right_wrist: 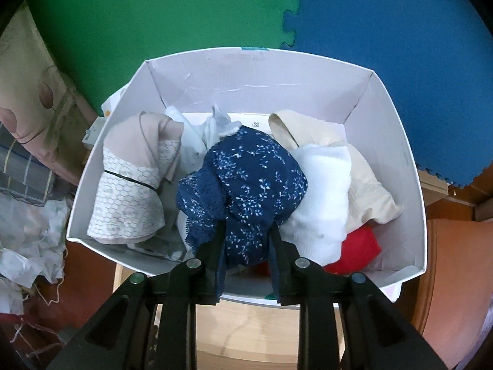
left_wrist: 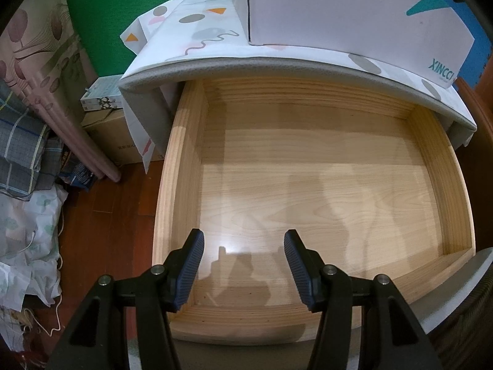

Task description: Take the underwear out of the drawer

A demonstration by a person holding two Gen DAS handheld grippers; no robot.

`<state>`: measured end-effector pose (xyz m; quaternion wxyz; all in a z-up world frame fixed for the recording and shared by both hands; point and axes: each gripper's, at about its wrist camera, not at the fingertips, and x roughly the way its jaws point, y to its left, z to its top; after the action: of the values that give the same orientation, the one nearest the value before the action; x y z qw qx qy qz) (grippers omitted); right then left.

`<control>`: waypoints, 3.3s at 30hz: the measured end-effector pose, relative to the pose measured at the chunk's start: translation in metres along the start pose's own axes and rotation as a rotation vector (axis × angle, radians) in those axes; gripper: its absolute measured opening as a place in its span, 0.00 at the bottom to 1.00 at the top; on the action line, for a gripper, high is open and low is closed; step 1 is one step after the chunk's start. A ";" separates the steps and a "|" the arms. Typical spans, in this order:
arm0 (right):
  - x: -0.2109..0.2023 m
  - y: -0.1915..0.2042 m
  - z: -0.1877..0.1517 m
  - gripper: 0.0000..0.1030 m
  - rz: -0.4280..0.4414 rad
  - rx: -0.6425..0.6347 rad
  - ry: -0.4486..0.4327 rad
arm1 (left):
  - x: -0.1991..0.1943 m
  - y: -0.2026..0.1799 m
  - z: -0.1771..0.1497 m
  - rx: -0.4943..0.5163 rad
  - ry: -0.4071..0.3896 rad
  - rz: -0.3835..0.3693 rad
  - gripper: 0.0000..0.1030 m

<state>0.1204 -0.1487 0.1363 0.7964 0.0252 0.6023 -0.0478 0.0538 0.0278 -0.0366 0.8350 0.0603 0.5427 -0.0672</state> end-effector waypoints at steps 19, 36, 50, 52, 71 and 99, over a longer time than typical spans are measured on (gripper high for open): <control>-0.036 0.007 -0.014 0.61 -0.024 -0.049 -0.089 | -0.002 0.001 0.000 -0.001 -0.001 0.028 0.54; -0.067 -0.027 -0.123 0.89 -0.007 0.006 -0.210 | -0.012 0.000 0.000 -0.018 -0.047 0.053 0.54; -0.016 -0.050 -0.251 0.92 -0.028 0.034 -0.264 | -0.044 -0.006 -0.018 -0.052 -0.150 0.023 0.54; -0.016 -0.053 -0.260 0.93 -0.027 0.046 -0.285 | -0.046 -0.012 -0.021 -0.038 -0.158 0.028 0.54; -0.007 -0.050 -0.274 0.95 0.002 0.069 -0.291 | -0.048 -0.050 -0.041 0.087 -0.206 0.065 0.54; 0.009 -0.036 -0.277 0.95 0.038 0.081 -0.280 | -0.050 -0.043 -0.040 0.048 -0.224 0.064 0.54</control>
<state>-0.1464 -0.1582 0.0527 0.8718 0.0618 0.4822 -0.0598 -0.0099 -0.0049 -0.0079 0.8904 0.0898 0.4422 -0.0600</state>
